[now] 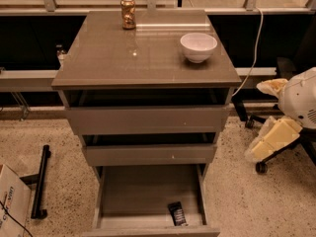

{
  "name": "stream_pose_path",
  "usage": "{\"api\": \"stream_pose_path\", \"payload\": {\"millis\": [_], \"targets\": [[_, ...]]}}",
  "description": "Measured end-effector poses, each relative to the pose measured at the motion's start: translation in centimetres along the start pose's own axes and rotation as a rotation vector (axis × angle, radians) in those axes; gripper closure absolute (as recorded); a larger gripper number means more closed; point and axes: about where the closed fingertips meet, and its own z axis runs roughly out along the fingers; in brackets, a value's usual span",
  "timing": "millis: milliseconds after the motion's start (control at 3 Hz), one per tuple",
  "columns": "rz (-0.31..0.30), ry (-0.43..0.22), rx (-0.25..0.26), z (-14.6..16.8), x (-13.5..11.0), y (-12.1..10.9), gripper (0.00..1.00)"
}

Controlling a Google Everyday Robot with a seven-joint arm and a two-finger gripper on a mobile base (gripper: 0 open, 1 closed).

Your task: Pick rxbar blueberry from bottom drawer and place on counter

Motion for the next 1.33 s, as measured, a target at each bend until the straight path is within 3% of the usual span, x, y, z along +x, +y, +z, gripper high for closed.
{"api": "stream_pose_path", "payload": {"millis": [667,1333], "targets": [[0.048,0.037,-0.081,7.3,4.0,0.0,0.0],[0.056,-0.003,-0.16,13.8,9.0,0.1,0.0]]}}
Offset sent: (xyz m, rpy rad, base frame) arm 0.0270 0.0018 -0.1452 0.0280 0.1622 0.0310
